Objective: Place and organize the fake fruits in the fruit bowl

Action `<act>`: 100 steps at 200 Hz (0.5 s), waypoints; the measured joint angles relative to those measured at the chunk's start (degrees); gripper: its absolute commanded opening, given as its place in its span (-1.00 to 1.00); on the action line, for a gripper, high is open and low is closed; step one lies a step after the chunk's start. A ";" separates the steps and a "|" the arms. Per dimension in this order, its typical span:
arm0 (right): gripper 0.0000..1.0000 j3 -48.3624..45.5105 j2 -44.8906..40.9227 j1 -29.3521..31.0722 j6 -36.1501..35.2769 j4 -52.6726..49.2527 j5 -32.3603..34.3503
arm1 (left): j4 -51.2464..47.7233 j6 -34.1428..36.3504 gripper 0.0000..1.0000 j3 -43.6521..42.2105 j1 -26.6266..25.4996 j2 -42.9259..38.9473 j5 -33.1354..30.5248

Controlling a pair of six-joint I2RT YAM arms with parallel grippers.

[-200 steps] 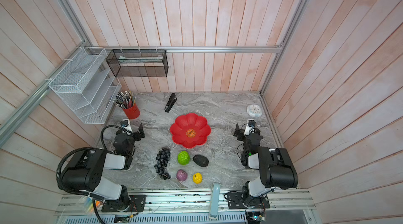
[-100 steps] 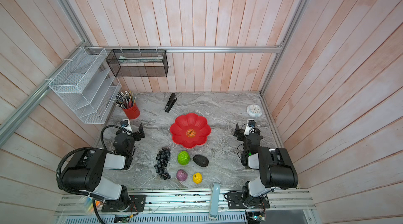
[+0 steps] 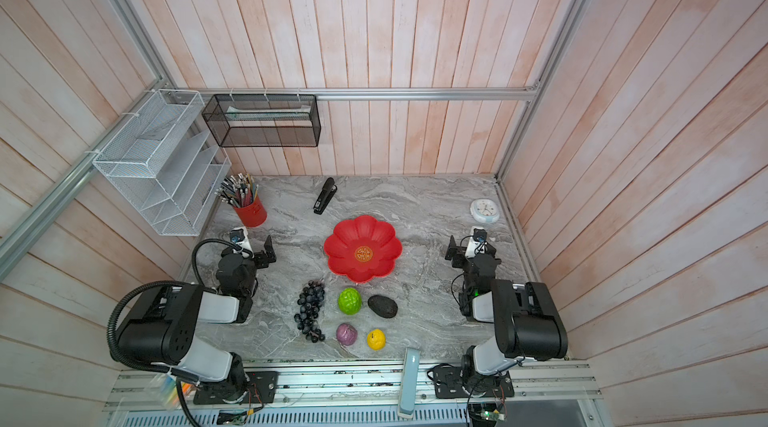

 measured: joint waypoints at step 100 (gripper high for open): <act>0.77 10.43 -18.43 1.42 3.23 -20.52 6.36 | -24.39 -2.80 1.00 16.46 -0.57 -6.64 -8.24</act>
